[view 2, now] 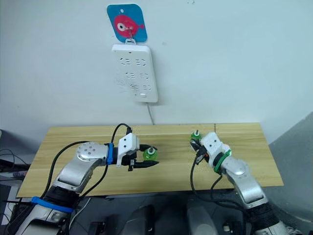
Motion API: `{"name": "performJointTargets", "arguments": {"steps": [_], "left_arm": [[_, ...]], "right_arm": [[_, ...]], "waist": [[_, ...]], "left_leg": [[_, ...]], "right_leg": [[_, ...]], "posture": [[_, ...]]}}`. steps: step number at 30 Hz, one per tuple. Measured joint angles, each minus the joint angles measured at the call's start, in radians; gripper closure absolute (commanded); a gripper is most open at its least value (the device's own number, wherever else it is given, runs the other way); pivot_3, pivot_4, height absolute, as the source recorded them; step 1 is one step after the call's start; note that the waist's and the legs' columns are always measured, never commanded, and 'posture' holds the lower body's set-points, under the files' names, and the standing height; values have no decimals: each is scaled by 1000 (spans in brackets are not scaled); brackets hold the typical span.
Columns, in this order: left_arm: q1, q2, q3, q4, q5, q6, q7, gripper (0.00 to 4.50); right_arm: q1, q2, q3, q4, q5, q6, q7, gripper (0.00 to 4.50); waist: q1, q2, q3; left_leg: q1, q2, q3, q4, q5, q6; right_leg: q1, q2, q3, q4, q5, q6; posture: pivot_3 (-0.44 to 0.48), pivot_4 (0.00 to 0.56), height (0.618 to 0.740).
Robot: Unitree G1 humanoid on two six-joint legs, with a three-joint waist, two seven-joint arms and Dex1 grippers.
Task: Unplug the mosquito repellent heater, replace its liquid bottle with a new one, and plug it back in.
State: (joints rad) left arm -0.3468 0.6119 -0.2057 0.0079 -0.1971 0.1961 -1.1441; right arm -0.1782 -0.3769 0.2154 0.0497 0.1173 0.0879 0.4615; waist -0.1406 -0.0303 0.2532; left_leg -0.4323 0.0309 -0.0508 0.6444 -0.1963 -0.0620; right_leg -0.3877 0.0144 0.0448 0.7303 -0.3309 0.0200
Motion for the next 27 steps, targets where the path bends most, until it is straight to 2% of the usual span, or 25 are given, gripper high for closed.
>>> {"name": "performJointTargets", "arguments": {"steps": [3,11,12,16,19,21,22,27], "left_arm": [[17,2,4,-34,-1,25,8,2212],[40,14,6,-81,-6,60,20,2212],[40,14,6,-81,-6,61,20,2212],[40,14,6,-81,-6,61,20,2212],[38,12,6,-80,-9,61,19,2212],[34,10,7,-75,-20,60,15,2212],[29,9,7,-73,-26,60,10,2212],[-27,-11,3,-44,-44,42,-41,2212]], "right_arm": [[-26,56,-1,147,-28,-81,-27,4360],[-119,119,-21,397,-74,-191,-50,4360],[-118,124,-30,407,-71,-197,-48,3609],[-96,132,-62,365,-41,-192,-23,2186],[-38,105,-87,190,13,-118,10,1066],[-7,45,-85,18,58,-18,68,302],[0,3,-80,-77,89,48,104,32],[-68,-131,-56,-449,304,411,229,0]], "waist": [[2,0,0],[27,0,0],[30,0,0],[36,0,0],[38,1,0],[39,1,0],[39,1,0],[33,0,-1]], "left_leg": [[0,0,0,0,0,0],[0,-1,0,0,0,0],[0,-1,0,0,0,0],[0,-1,0,0,0,0],[0,0,0,0,0,0],[0,-1,0,1,0,0],[0,-1,0,1,0,0],[0,0,-2,1,0,0]], "right_leg": [[0,0,0,1,0,0],[0,0,0,1,0,0],[0,0,0,1,0,0],[0,-1,0,1,0,0],[0,-1,0,1,0,0],[0,-1,0,1,0,0],[0,-1,0,1,0,0],[0,0,-1,2,0,0]], "posture": [[-126,202,723],[-118,193,723],[-118,193,723],[-128,189,723],[-146,184,723],[-159,182,723],[-162,182,723],[-191,171,723]]}}
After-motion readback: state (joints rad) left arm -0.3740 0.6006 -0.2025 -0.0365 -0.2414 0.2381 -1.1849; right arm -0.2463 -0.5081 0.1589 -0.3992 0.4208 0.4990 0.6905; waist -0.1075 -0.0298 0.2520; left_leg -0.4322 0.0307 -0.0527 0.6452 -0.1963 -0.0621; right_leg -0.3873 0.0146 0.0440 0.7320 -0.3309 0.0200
